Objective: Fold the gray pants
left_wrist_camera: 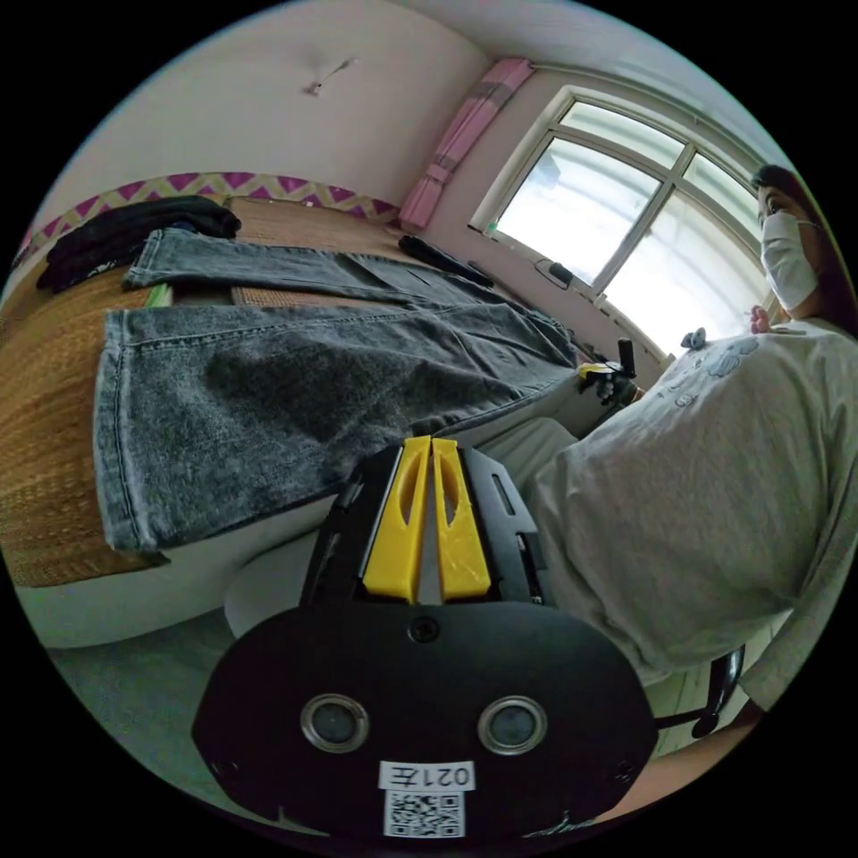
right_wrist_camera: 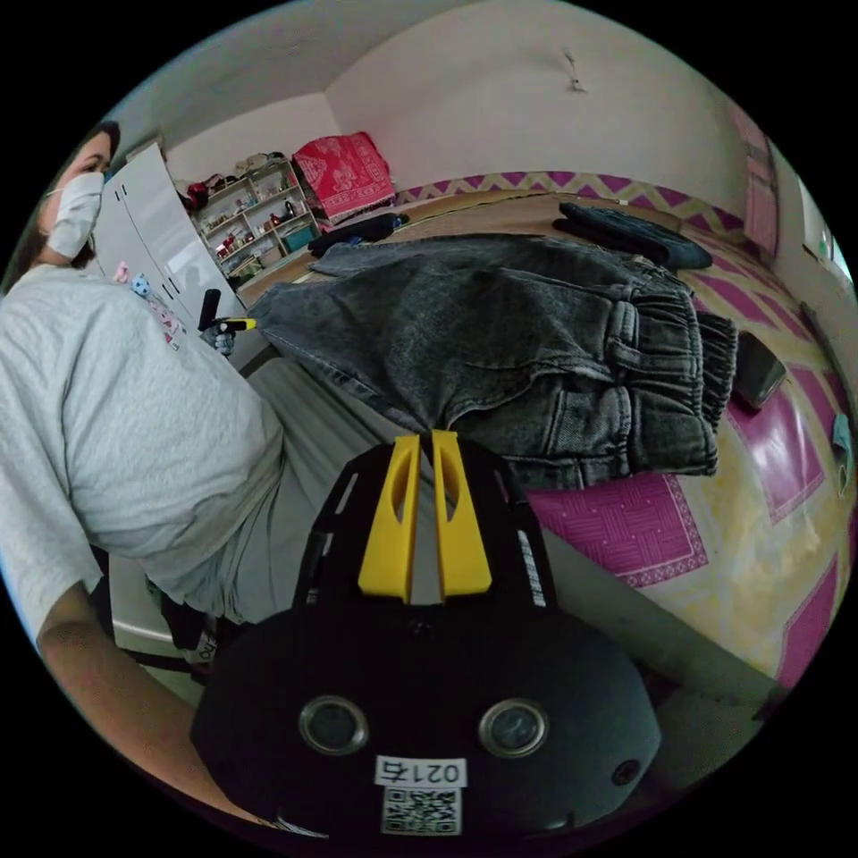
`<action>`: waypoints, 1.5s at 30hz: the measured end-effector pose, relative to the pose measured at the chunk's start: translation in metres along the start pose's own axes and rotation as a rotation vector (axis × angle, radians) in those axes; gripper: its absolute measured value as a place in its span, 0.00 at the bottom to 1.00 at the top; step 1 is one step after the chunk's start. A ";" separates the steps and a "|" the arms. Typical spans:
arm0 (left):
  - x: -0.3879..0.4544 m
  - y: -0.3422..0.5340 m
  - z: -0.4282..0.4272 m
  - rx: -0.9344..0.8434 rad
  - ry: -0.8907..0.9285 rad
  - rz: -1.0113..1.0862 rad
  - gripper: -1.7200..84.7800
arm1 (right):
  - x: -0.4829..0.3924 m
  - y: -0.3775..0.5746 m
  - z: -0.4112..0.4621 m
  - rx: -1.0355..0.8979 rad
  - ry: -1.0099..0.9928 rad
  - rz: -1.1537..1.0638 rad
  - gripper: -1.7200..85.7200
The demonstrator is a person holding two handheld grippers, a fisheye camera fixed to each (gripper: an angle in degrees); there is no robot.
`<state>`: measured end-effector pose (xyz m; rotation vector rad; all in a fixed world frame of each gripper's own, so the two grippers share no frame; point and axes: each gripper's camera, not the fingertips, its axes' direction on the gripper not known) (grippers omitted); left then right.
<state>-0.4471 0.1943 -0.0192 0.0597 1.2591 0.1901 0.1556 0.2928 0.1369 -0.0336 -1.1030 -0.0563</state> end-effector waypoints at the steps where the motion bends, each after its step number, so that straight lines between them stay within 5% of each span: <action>1: -0.001 0.001 -0.001 -0.011 0.000 -0.004 0.01 | 0.003 -0.002 -0.002 -0.016 -0.011 0.011 0.04; 4: -0.007 0.000 -0.014 0.046 0.019 -0.020 0.01 | 0.003 -0.019 -0.042 0.044 -0.012 -0.027 0.05; 7: -0.019 -0.005 -0.025 0.088 0.054 -0.053 0.01 | 0.045 -0.028 -0.096 0.359 0.093 0.181 0.10; 12: -0.038 -0.016 -0.037 0.086 0.189 -0.070 0.01 | 0.163 -0.072 -0.081 0.110 0.273 0.470 0.17; 15: -0.051 -0.017 -0.062 0.205 0.221 -0.106 0.01 | 0.220 -0.085 -0.067 0.067 0.113 0.601 0.16; 19: -0.078 -0.020 -0.083 0.240 -0.114 -0.324 0.01 | 0.269 -0.083 -0.039 0.016 -0.210 0.772 0.10; 22: -0.093 -0.025 -0.079 0.208 -0.302 -0.390 0.01 | 0.255 -0.099 -0.056 0.060 -0.197 0.655 0.05; 25: -0.099 -0.035 -0.073 0.225 -0.285 -0.383 0.01 | 0.242 -0.093 -0.070 0.174 -0.174 0.603 0.04; 28: -0.104 -0.050 -0.064 0.187 -0.264 -0.371 0.01 | 0.260 -0.071 -0.023 -0.055 0.017 0.704 0.04; 31: -0.108 -0.065 -0.063 0.138 -0.209 -0.370 0.01 | 0.250 -0.084 -0.029 0.012 0.048 0.685 0.06; 36: -0.088 -0.119 -0.076 0.219 -0.056 -0.200 0.01 | 0.208 -0.183 -0.037 0.089 0.295 0.479 0.09; 45: -0.137 -0.267 0.008 -0.053 -0.323 0.016 0.09 | 0.211 -0.404 0.148 -0.155 0.261 -0.057 0.14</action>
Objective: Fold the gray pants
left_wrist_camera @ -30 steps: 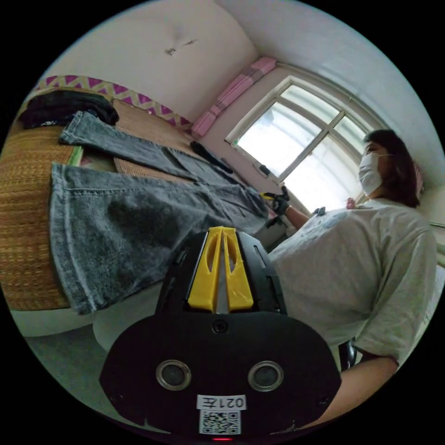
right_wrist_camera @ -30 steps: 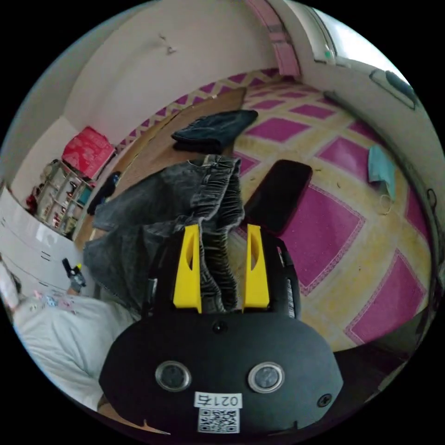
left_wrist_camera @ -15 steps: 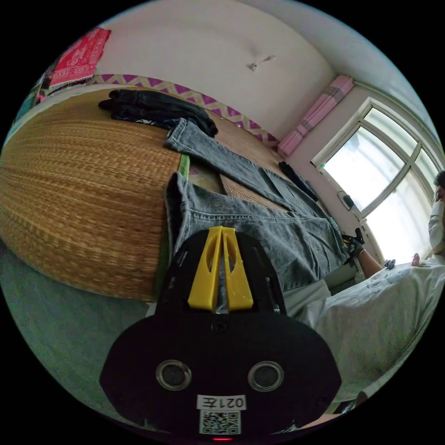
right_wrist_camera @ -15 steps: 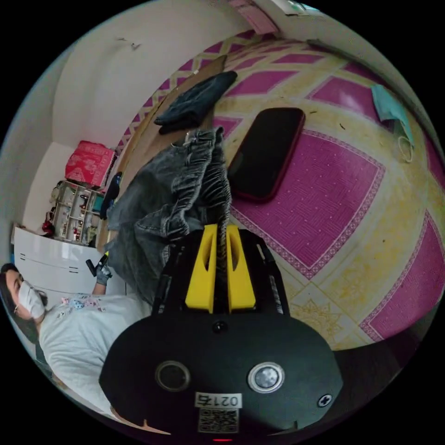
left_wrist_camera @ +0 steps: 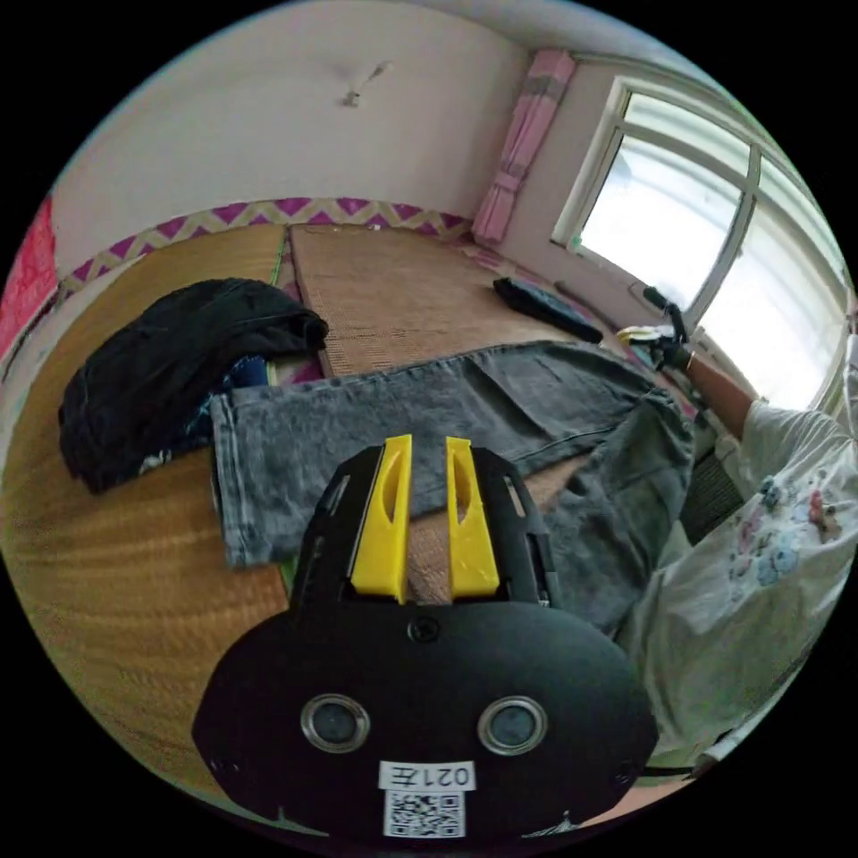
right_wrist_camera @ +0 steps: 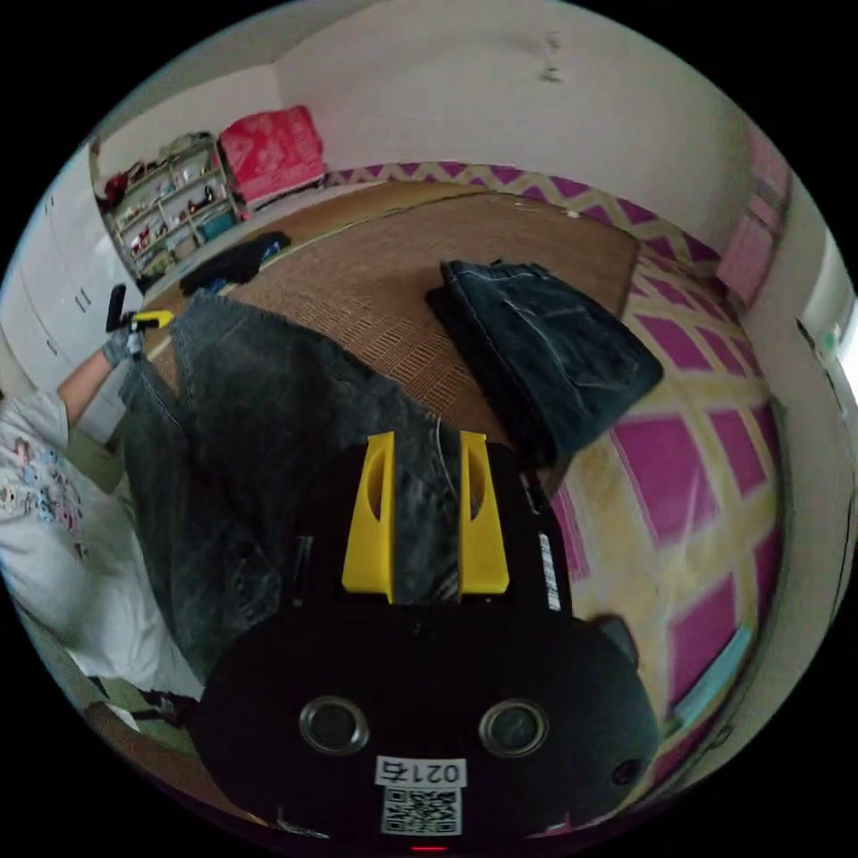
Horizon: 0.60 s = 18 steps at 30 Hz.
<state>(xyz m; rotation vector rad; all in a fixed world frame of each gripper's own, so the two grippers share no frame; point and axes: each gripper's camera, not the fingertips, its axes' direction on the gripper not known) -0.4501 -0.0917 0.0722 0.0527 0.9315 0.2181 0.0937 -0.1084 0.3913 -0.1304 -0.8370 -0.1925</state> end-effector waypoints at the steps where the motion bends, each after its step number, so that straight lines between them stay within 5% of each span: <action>1: -0.008 -0.013 0.011 -0.042 -0.055 0.034 0.10 | 0.001 -0.011 0.009 -0.028 0.005 -0.021 0.14; 12: -0.079 -0.071 0.047 -0.191 -0.150 0.093 0.12 | -0.003 -0.104 0.103 -0.307 -0.066 -0.206 0.12; 18: -0.101 -0.078 0.018 -0.005 -0.186 -0.016 0.11 | -0.029 -0.125 0.116 -0.332 -0.023 -0.276 0.04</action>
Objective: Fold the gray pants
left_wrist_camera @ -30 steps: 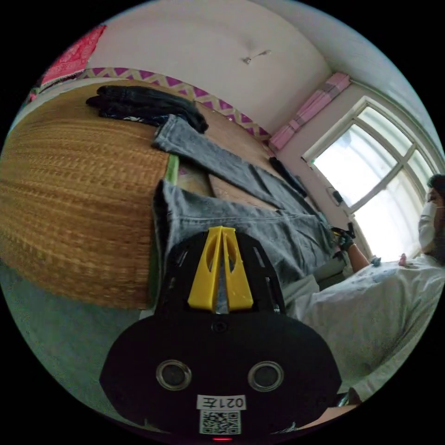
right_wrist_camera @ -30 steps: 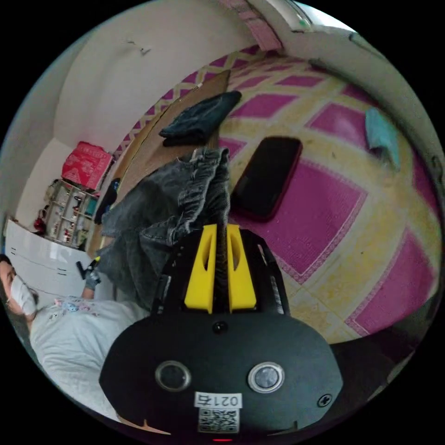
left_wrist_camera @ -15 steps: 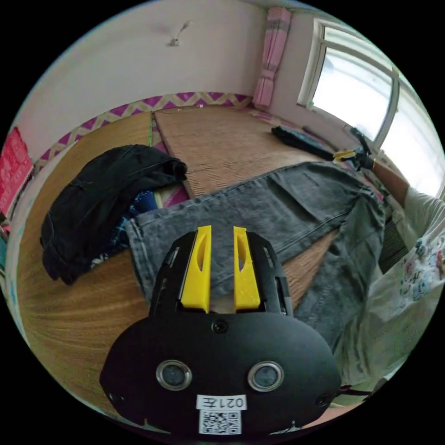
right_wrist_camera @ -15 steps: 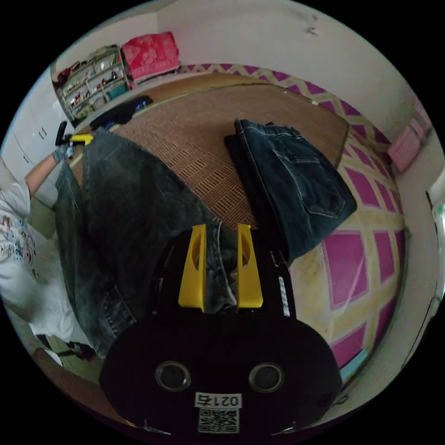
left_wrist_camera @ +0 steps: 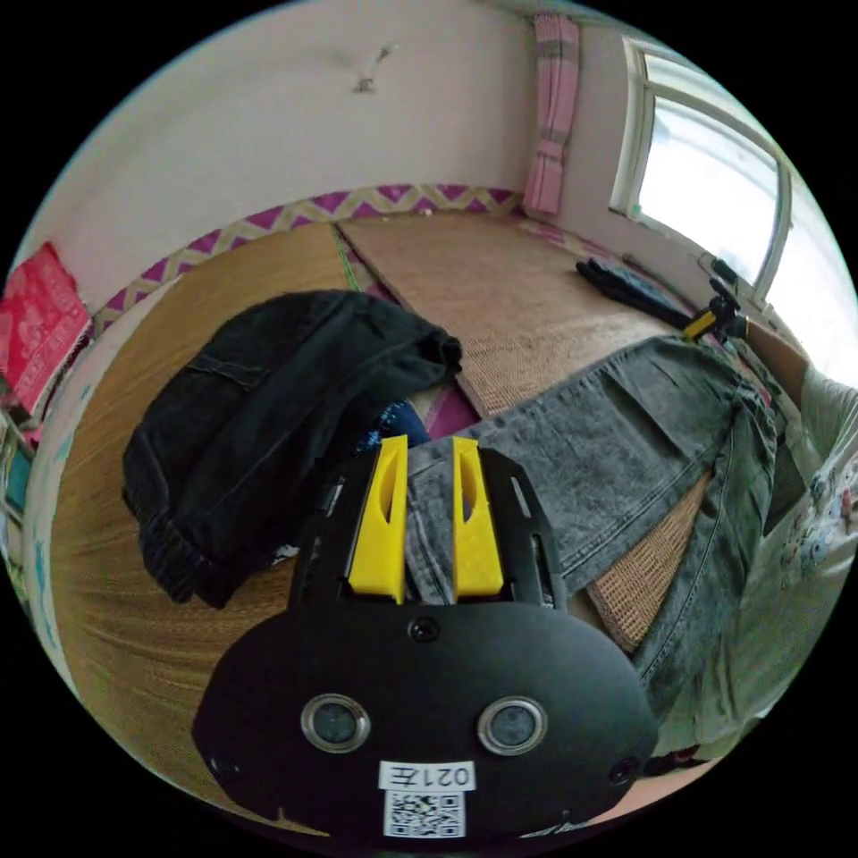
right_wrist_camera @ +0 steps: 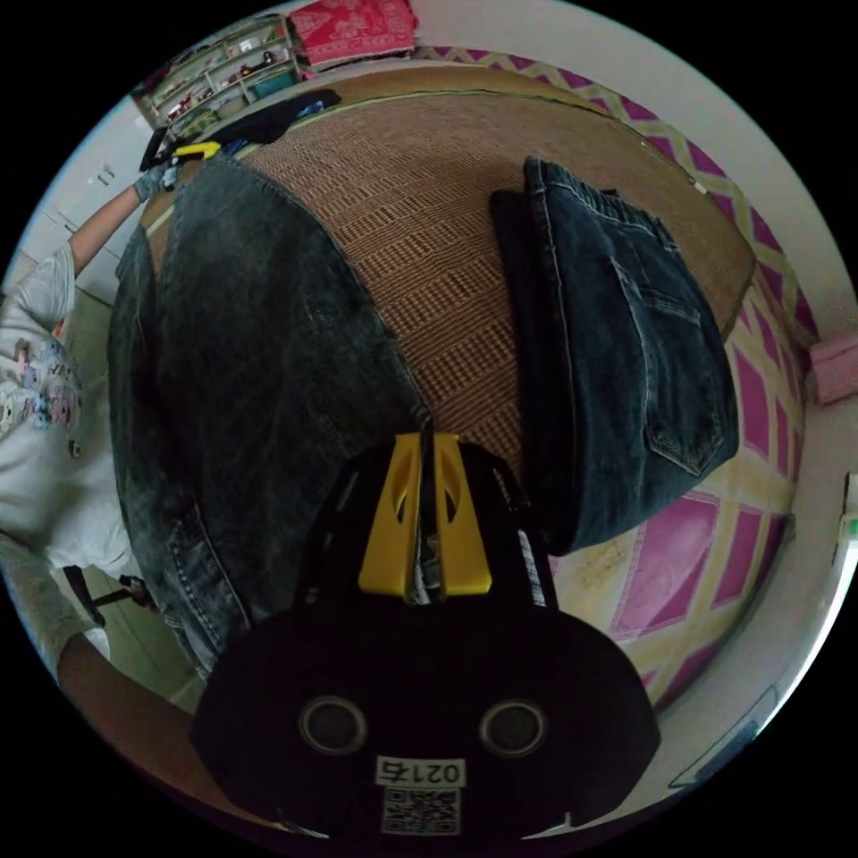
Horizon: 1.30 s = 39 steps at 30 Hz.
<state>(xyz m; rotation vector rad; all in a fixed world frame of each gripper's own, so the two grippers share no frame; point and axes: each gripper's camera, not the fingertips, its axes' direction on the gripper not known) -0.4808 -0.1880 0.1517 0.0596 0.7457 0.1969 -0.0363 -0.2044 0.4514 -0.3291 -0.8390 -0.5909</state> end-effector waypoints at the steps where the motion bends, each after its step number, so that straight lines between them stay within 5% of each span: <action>1: -0.008 0.001 -0.001 -0.008 -0.036 -0.037 0.11 | 0.001 -0.002 0.001 0.002 -0.004 0.009 0.04; 8: -0.070 -0.006 0.026 -0.103 -0.026 -0.302 0.05 | 0.018 -0.012 0.005 0.050 -0.093 0.130 0.07; 21: -0.136 -0.068 0.052 -0.103 -0.134 -0.332 0.01 | 0.019 -0.021 0.006 0.057 -0.108 0.188 0.07; 26: -0.117 -0.063 0.032 -0.139 0.080 -0.092 0.03 | 0.013 -0.015 0.003 0.082 -0.098 0.155 0.07; 31: -0.117 -0.045 0.026 -0.208 0.330 -0.092 0.17 | 0.019 -0.004 0.001 0.118 -0.141 0.184 0.07; 39: -0.112 -0.056 0.031 -0.233 0.326 -0.136 0.03 | 0.002 0.001 -0.017 0.071 -0.102 0.164 0.03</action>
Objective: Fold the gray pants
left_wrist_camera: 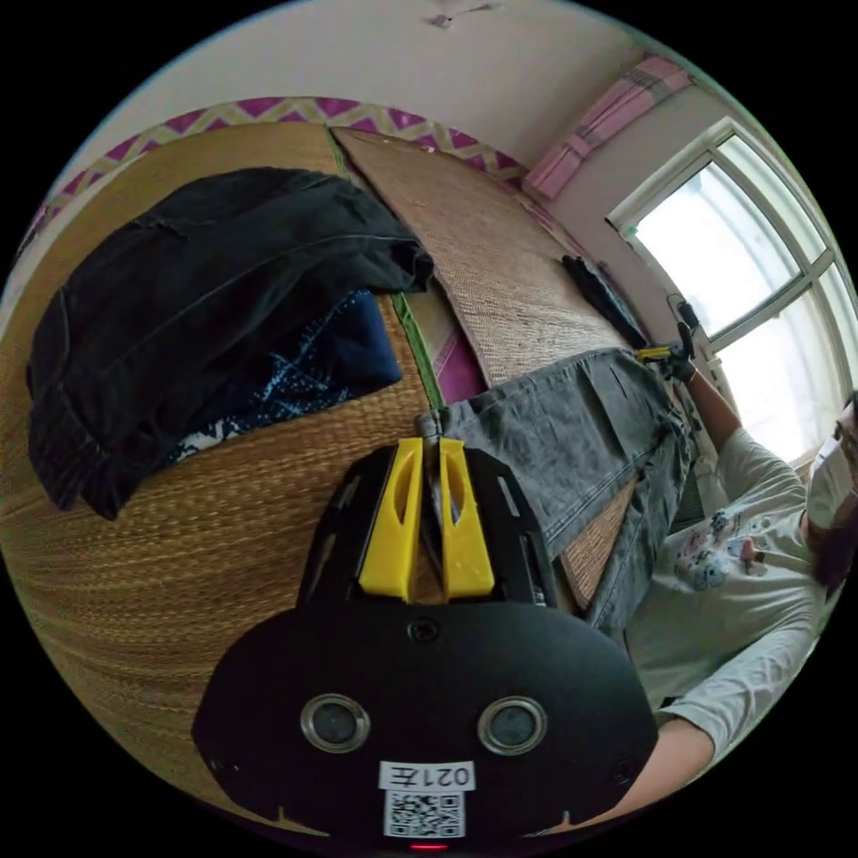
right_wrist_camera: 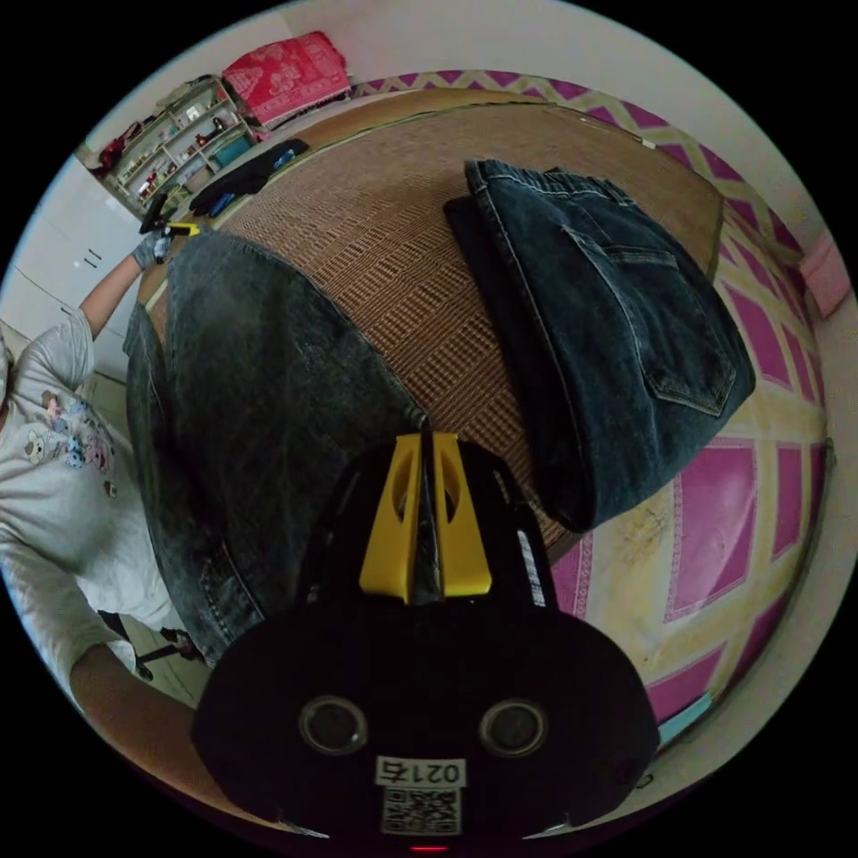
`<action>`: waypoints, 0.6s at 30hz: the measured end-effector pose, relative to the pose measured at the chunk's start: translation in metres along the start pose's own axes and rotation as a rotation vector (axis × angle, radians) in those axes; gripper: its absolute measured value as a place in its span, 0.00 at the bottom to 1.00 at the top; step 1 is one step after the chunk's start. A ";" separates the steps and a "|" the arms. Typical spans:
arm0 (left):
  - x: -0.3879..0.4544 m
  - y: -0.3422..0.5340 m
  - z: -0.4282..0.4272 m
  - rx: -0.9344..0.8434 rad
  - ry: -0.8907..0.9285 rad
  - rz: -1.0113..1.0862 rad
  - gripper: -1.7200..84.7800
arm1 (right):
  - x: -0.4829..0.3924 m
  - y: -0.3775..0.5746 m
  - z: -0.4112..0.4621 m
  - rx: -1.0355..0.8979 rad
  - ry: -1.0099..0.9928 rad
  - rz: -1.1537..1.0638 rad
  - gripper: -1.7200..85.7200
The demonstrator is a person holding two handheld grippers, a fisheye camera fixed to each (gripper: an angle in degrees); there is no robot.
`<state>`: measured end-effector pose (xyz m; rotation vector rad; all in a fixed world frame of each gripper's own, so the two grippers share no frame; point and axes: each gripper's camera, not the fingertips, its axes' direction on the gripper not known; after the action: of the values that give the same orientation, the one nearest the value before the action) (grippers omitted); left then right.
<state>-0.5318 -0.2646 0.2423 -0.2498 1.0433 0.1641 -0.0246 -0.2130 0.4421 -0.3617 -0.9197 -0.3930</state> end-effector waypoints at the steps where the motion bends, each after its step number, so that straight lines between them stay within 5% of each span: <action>1: 0.004 -0.003 -0.007 0.024 -0.013 0.000 0.02 | -0.004 -0.001 -0.004 -0.004 0.015 -0.017 0.03; 11: 0.010 -0.043 -0.030 0.050 -0.123 -0.005 0.01 | 0.013 -0.008 -0.064 0.062 0.124 0.033 0.02; 15: -0.009 -0.030 -0.009 0.019 -0.080 -0.097 0.02 | 0.015 -0.001 -0.019 -0.070 0.118 0.076 0.06; 18: -0.004 0.003 -0.034 0.215 -0.133 -0.115 0.02 | 0.006 0.026 -0.045 0.058 0.144 0.128 0.10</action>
<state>-0.5623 -0.2715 0.2288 -0.1016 0.9033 -0.0353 0.0220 -0.2122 0.4183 -0.3325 -0.7615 -0.2703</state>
